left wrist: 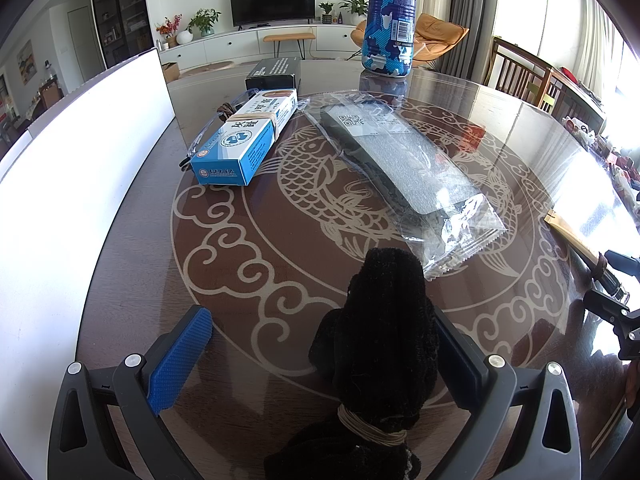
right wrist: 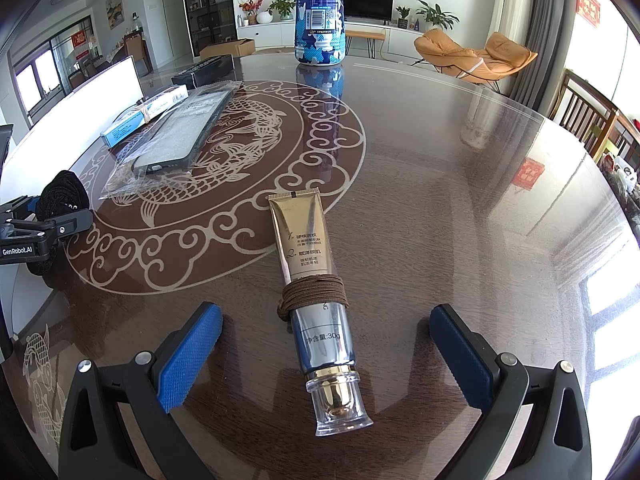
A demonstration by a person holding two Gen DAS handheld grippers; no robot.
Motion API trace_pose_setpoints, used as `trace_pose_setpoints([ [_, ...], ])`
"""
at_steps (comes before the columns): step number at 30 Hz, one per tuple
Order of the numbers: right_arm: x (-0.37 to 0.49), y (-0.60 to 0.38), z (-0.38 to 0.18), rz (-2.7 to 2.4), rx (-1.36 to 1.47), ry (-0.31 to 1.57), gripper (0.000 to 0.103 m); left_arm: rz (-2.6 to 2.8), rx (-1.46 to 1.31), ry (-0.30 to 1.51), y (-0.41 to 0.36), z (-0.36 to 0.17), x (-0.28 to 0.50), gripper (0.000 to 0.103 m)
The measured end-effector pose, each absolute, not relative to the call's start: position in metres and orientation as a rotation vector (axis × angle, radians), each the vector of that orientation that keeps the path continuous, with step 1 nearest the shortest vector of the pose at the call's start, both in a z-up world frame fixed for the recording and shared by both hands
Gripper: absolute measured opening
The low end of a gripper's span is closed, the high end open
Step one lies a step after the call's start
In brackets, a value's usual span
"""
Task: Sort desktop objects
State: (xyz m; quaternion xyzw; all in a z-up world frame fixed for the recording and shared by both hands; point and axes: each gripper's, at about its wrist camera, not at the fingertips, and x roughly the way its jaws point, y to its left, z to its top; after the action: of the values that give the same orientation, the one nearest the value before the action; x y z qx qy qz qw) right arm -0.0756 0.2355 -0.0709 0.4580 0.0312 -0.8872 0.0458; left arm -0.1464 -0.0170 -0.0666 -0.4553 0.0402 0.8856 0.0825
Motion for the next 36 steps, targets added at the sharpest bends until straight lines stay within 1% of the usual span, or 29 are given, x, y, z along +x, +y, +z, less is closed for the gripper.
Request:
trace_pose_setpoints([
  [13, -0.075, 0.236, -0.071, -2.702, 1.397, 0.091, 0.103, 2.645, -1.36, 0.12, -0.017, -0.067, -0.147, 0.103],
  [17, -0.074, 0.24, -0.068, -2.598, 1.426, 0.141, 0.103, 2.645, -1.36, 0.12, -0.017, -0.067, -0.147, 0.103],
  [20, -0.076, 0.251, -0.065, -2.531, 1.45, 0.135, 0.103, 2.645, -1.36, 0.12, -0.017, -0.067, -0.147, 0.103],
  [22, -0.082, 0.254, -0.064, -2.479, 1.481, 0.137, 0.1, 2.645, -1.36, 0.12, -0.017, -0.068, -0.147, 0.103],
  [24, -0.088, 0.252, -0.064, -2.434, 1.5, 0.171, 0.09, 2.645, -1.36, 0.12, -0.017, -0.067, -0.147, 0.103],
  [25, -0.091, 0.248, -0.063, -2.409, 1.507, 0.198, 0.088, 2.645, -1.36, 0.12, -0.017, -0.067, -0.147, 0.103],
  [27, -0.096, 0.24, -0.061, -2.368, 1.519, 0.247, 0.077, 2.645, -1.36, 0.12, -0.017, -0.068, -0.147, 0.103],
  [31, -0.101, 0.224, -0.06, -2.315, 1.555, 0.324, 0.07, 2.645, -1.36, 0.12, -0.017, -0.067, -0.147, 0.103],
  [34, -0.101, 0.22, -0.059, -2.312, 1.57, 0.327, 0.059, 2.645, -1.36, 0.12, -0.017, -0.068, -0.147, 0.103],
  [35, -0.1, 0.222, -0.058, -2.313, 1.576, 0.322, 0.051, 2.644, -1.364, 0.119, -0.017, -0.067, -0.146, 0.103],
  [36, -0.099, 0.224, -0.056, -2.314, 1.583, 0.317, 0.04, 2.639, -1.383, 0.117, -0.017, -0.067, -0.145, 0.103],
])
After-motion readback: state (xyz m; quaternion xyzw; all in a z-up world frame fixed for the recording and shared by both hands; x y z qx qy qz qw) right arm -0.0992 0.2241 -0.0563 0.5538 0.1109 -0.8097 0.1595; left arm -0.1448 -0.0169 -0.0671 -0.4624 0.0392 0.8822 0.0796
